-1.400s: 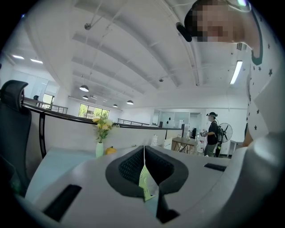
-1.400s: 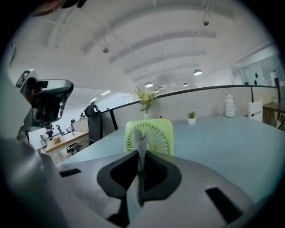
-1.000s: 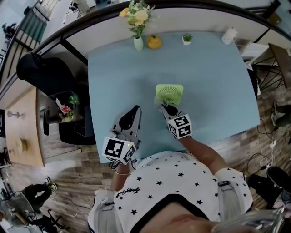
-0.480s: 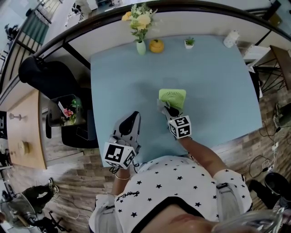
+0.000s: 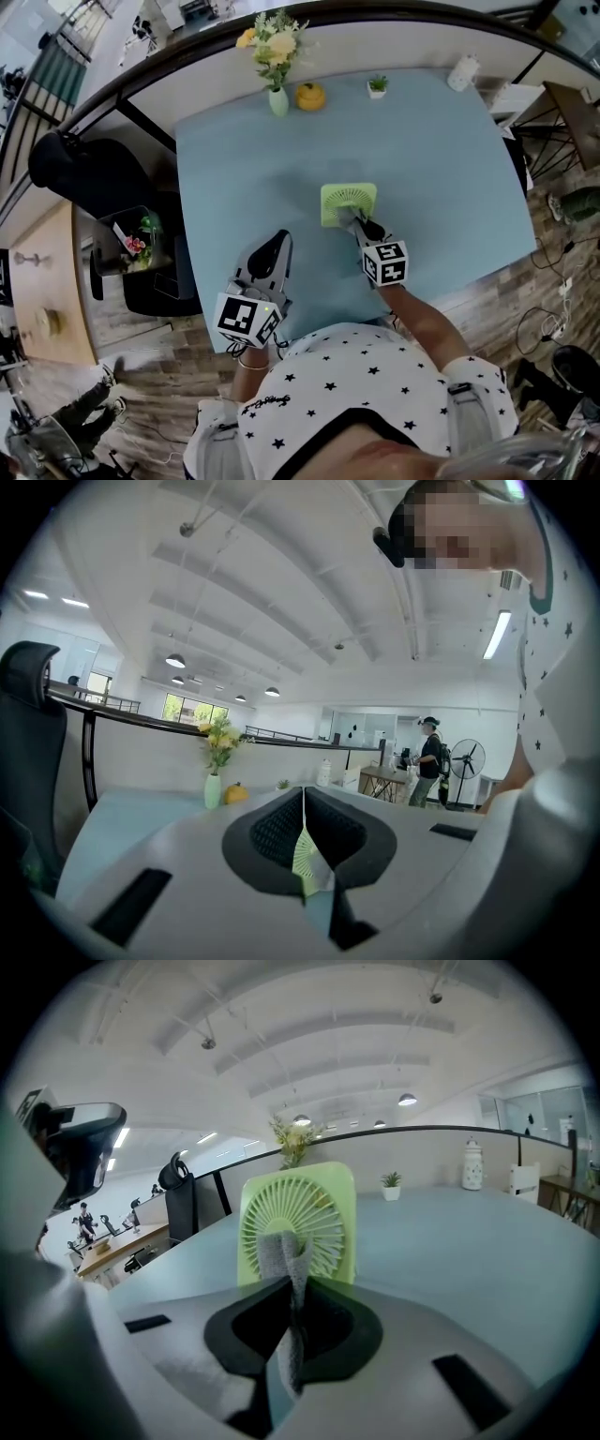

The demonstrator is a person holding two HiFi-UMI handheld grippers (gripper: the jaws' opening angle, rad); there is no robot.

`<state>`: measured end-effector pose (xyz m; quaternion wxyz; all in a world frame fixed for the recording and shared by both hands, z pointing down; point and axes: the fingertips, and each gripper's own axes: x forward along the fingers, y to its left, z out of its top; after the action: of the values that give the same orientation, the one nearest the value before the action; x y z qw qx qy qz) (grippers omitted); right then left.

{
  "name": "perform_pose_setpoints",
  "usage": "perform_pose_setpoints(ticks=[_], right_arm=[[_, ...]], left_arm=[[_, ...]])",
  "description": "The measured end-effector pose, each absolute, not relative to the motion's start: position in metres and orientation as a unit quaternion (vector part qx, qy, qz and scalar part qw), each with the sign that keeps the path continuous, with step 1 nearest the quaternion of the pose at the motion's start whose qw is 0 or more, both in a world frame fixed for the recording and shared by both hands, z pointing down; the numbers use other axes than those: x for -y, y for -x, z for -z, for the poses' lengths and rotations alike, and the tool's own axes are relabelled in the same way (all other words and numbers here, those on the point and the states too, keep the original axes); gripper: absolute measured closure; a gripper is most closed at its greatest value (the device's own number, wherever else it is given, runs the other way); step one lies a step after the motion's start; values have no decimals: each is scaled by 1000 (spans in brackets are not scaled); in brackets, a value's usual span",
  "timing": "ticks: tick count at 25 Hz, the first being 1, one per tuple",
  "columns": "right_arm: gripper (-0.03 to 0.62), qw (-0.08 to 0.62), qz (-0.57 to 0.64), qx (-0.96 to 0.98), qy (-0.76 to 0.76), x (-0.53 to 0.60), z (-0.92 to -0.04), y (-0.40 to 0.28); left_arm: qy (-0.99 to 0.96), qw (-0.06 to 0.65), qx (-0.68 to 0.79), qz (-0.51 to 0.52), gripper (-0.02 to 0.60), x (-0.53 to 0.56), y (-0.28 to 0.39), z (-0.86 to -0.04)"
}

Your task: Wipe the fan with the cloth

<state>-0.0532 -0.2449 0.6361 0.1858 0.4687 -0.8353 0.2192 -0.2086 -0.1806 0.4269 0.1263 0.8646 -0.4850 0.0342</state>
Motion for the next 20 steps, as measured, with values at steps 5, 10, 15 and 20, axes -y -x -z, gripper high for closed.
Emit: perform_pose_setpoints(ticks=[5,10,15,20], right_arm=[[577,184,-220,816,-502,246,-637,26],[577,180,-226,794,-535,246,-639,2],[577,169,-228,791,-541,241,-632,2],[577,160,-212,822,-503,231,-618,43]], left_arm=[[-872,126,471,-34,552,181,203,-428],[-875,128,466,-33,552,179,204,-429],[-877,129,463,-33,552,179,207,-431],[-877,128,463,-32,552,175,216,-432]])
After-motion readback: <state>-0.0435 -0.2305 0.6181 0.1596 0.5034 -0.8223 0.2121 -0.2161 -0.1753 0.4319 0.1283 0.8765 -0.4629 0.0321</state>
